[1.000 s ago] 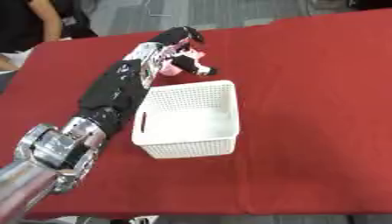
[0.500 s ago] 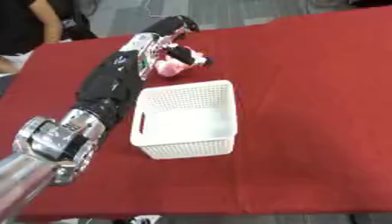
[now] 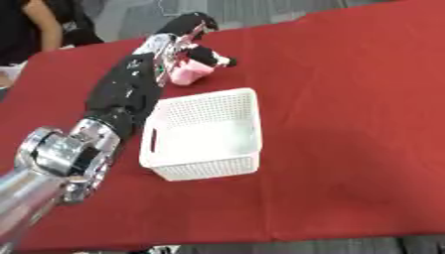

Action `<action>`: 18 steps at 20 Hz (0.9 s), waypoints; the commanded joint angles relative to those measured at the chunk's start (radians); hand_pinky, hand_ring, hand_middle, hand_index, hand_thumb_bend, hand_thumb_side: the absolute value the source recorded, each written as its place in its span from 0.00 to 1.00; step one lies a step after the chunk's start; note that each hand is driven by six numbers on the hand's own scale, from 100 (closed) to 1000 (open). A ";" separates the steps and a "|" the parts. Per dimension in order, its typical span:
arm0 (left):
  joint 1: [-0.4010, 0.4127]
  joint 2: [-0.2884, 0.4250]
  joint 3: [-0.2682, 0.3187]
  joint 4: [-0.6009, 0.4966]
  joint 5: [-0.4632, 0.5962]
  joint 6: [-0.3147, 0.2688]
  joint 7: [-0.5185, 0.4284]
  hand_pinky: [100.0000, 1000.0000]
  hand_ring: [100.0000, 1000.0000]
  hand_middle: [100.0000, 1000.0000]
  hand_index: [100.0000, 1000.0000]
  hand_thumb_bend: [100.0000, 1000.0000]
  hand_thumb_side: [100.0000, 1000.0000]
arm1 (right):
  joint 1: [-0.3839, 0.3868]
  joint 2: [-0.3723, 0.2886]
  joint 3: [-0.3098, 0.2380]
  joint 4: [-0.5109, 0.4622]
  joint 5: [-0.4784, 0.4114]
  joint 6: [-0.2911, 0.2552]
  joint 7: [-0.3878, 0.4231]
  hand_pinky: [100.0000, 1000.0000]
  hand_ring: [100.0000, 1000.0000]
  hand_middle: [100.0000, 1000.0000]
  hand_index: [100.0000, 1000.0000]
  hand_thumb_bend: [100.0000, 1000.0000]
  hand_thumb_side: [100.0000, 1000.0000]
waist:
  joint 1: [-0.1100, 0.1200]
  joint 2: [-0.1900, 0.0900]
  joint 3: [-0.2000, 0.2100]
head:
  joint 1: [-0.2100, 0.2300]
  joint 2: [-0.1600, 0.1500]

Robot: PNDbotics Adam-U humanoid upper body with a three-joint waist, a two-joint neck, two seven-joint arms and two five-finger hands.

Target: Pick up objects on the table and place them in the box.

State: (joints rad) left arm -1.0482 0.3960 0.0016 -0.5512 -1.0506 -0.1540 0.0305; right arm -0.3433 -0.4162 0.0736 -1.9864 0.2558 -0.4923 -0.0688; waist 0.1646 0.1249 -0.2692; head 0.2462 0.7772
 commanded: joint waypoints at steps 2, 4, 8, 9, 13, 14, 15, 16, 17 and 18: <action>-0.025 0.045 0.006 -0.023 -0.011 -0.005 0.003 0.47 0.61 0.75 0.81 0.57 0.63 | -0.017 -0.024 0.000 -0.014 0.001 -0.001 0.003 0.56 0.67 0.80 0.75 0.02 0.79 | -0.003 -0.004 -0.002 | 0.013 -0.007; -0.023 0.052 0.005 -0.026 -0.012 -0.007 0.001 0.47 0.61 0.75 0.81 0.57 0.63 | -0.018 -0.025 0.001 -0.014 0.003 -0.004 0.004 0.56 0.67 0.80 0.75 0.03 0.79 | -0.002 0.004 -0.002 | 0.015 -0.007; -0.015 0.071 0.004 -0.030 -0.018 -0.008 -0.002 0.48 0.62 0.74 0.81 0.57 0.63 | -0.017 -0.027 0.000 -0.014 0.007 -0.005 0.004 0.56 0.67 0.80 0.75 0.03 0.79 | -0.001 0.016 0.001 | 0.017 -0.007; -0.011 0.077 0.003 -0.033 -0.019 -0.011 -0.004 0.48 0.62 0.74 0.81 0.57 0.63 | -0.016 -0.028 0.000 -0.014 0.008 -0.005 0.004 0.56 0.67 0.80 0.75 0.03 0.79 | -0.001 0.018 0.003 | 0.019 -0.007; 0.003 0.095 -0.008 -0.053 -0.018 -0.031 -0.014 0.49 0.62 0.74 0.81 0.57 0.63 | -0.016 -0.028 0.001 -0.014 0.010 -0.006 0.003 0.56 0.67 0.80 0.75 0.03 0.79 | -0.001 0.026 0.010 | 0.020 -0.007; 0.007 0.097 -0.010 -0.057 -0.017 -0.035 -0.016 0.49 0.62 0.74 0.81 0.57 0.63 | -0.016 -0.029 0.001 -0.014 0.011 -0.006 0.004 0.56 0.67 0.80 0.75 0.03 0.79 | -0.002 0.027 0.011 | 0.020 -0.007; 0.010 0.100 -0.013 -0.061 -0.015 -0.039 -0.019 0.49 0.62 0.74 0.81 0.57 0.63 | -0.017 -0.029 0.001 -0.014 0.011 -0.006 0.004 0.56 0.67 0.80 0.75 0.03 0.79 | -0.003 0.029 0.011 | 0.019 -0.007; 0.013 0.103 -0.015 -0.065 -0.014 -0.043 -0.021 0.49 0.62 0.74 0.81 0.57 0.63 | -0.017 -0.029 0.002 -0.014 0.012 -0.006 0.004 0.56 0.67 0.80 0.75 0.03 0.79 | -0.003 0.030 0.011 | 0.018 -0.007; 0.017 0.107 -0.019 -0.070 -0.013 -0.048 -0.024 0.49 0.62 0.74 0.81 0.58 0.63 | -0.017 -0.030 0.002 -0.014 0.012 -0.007 0.004 0.56 0.67 0.80 0.75 0.03 0.79 | -0.004 0.032 0.011 | 0.017 -0.007; 0.020 0.111 -0.022 -0.074 -0.013 -0.051 -0.028 0.50 0.63 0.74 0.81 0.58 0.63 | -0.017 -0.031 0.002 -0.014 0.013 -0.007 0.004 0.56 0.67 0.80 0.75 0.03 0.79 | -0.004 0.033 0.011 | 0.017 -0.007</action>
State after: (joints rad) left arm -1.0153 0.4583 -0.0169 -0.6025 -1.0600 -0.1976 0.0054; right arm -0.3446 -0.4251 0.0757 -1.9864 0.2657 -0.4974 -0.0647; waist 0.1703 0.1698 -0.2602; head 0.2553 0.7772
